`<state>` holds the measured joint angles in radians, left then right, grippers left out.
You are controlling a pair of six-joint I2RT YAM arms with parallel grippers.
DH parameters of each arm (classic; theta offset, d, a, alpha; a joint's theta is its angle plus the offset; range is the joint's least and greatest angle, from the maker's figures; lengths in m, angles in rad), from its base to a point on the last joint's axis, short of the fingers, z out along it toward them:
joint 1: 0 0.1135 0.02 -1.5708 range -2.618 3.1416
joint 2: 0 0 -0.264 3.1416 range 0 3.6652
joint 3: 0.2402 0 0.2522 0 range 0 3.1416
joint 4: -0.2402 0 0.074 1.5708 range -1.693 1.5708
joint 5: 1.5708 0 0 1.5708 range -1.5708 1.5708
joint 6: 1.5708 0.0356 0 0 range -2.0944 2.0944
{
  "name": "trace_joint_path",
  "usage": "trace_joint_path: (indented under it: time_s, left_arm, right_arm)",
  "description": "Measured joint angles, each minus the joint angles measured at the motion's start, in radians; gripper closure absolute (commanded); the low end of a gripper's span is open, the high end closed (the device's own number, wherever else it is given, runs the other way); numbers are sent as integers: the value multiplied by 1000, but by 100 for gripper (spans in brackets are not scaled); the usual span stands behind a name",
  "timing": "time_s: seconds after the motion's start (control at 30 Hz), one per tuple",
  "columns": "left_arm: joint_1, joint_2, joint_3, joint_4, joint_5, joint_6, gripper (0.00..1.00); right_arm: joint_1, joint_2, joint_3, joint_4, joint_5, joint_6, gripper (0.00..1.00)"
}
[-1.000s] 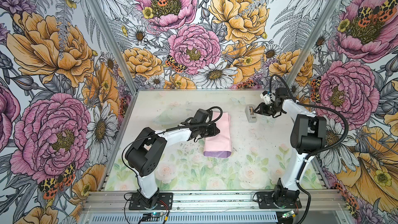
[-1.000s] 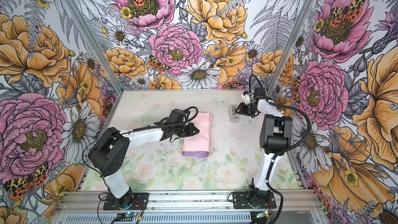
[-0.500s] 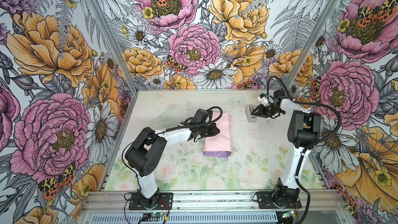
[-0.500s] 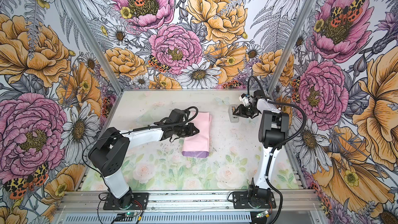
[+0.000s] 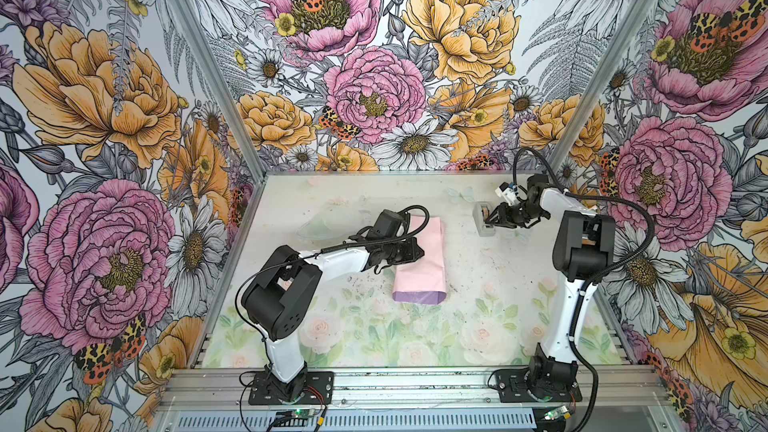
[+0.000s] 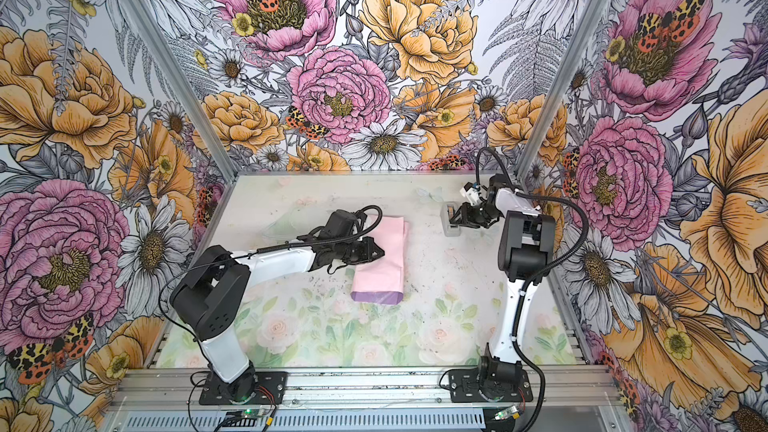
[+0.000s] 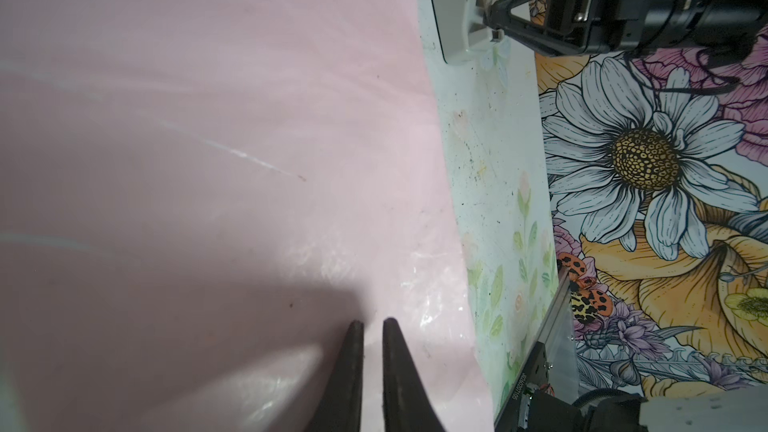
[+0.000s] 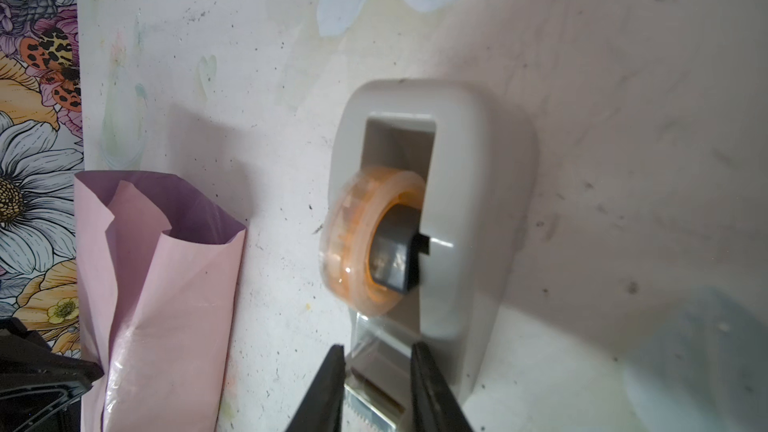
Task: Wrap the gift box in paper
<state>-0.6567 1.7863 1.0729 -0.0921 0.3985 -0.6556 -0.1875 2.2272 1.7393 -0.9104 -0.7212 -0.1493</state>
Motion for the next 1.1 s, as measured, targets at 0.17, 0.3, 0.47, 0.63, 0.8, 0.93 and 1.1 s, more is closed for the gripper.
trace_joint_path:
  time_s: [0.17,0.3,0.47,0.63,0.8,0.93,1.1]
  left_arm:
    - [0,0,0,0,0,0,87]
    - [0,0,0,0,0,0,87]
    - [0,0,0,0,0,0,87]
    - [0,0,0,0,0,0,87]
    - [0,0,0,0,0,0,87]
    - [0,0,0,0,0,0,88]
    - [0,0,0,0,0,0,87]
  right_arm:
    - [0,30,34,-22,-43,-11,77]
    - [1,46,53,-40,-63,-22,77]
    - [1,48,59,-54,-63,-32,81]
    - [1,61,73,-78,-77,-37,86]
    - [1,76,91,-98,-85,-37,90]
    - [0,77,96,-108,-85,-36,96]
    - [-4,77,97,-110,-91,-32,100]
